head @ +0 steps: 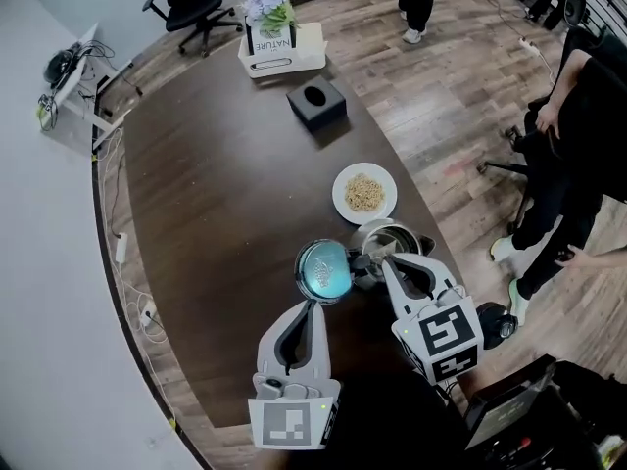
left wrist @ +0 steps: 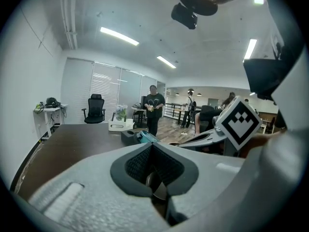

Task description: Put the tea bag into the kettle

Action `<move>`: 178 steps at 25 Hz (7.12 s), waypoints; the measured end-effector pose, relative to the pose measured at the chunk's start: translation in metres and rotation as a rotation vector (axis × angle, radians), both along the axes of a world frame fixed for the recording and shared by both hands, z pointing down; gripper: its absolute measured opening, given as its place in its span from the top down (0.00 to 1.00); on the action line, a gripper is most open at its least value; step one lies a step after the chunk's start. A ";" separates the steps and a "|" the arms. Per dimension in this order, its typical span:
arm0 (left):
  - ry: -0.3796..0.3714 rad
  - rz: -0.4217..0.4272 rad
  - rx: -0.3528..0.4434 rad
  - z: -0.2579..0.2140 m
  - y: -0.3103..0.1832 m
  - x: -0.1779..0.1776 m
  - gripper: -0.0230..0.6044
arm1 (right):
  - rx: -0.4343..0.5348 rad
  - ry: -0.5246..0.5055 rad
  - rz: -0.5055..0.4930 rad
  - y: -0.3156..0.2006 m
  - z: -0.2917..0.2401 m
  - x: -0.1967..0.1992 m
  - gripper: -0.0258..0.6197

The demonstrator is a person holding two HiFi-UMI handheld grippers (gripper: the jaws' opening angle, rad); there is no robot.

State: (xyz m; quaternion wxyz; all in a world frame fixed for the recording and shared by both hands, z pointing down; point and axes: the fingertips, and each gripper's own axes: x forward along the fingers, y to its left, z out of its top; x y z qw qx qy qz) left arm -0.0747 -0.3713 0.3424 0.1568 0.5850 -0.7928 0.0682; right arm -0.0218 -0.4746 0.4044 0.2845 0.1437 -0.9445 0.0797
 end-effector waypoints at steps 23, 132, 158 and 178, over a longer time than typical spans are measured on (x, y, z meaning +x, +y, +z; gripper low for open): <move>-0.016 -0.001 -0.001 -0.001 0.004 0.000 0.96 | 0.016 0.069 0.045 0.001 0.016 0.010 0.94; -0.123 0.440 0.200 -0.072 0.355 0.190 0.96 | 0.201 -0.173 0.466 0.407 -0.101 0.236 0.95; -0.110 0.427 0.231 -0.059 0.474 0.067 0.96 | 0.254 -0.145 0.458 0.522 -0.092 0.111 0.95; -0.102 0.436 0.213 -0.050 0.462 0.053 0.96 | 0.236 -0.145 0.461 0.514 -0.083 0.097 0.95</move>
